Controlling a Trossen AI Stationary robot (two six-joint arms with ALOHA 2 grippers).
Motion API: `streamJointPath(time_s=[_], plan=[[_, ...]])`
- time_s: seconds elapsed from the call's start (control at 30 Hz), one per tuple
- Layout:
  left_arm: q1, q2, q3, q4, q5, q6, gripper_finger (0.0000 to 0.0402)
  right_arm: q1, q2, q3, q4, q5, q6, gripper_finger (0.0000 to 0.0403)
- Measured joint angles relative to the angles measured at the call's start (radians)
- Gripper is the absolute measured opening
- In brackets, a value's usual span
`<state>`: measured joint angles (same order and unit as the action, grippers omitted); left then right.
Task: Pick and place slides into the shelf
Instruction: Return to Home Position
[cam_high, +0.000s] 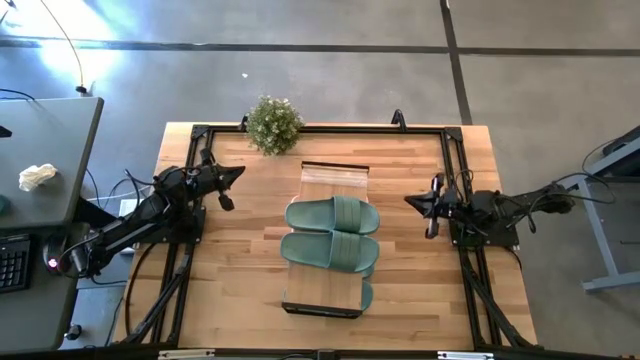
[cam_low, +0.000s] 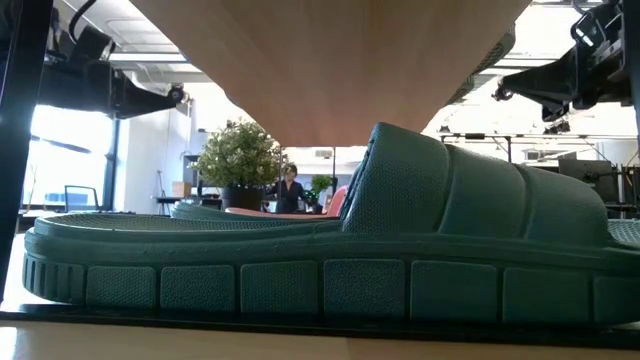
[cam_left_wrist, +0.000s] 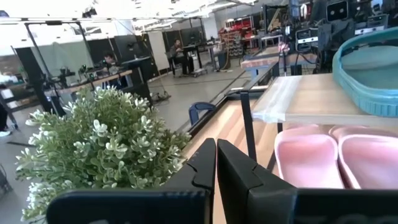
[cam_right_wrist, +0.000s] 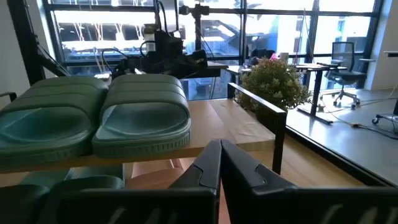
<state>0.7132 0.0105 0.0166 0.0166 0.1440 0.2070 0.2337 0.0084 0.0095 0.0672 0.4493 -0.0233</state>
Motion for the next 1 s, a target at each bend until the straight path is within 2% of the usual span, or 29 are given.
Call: streamJointPath(time_s=[1.0], plan=[[0.000,0.000,0.000,-0.001,0.000,0.001,0.0005,0.000,0.003,0.001,-0.004,0.001,0.023,0.0000]])
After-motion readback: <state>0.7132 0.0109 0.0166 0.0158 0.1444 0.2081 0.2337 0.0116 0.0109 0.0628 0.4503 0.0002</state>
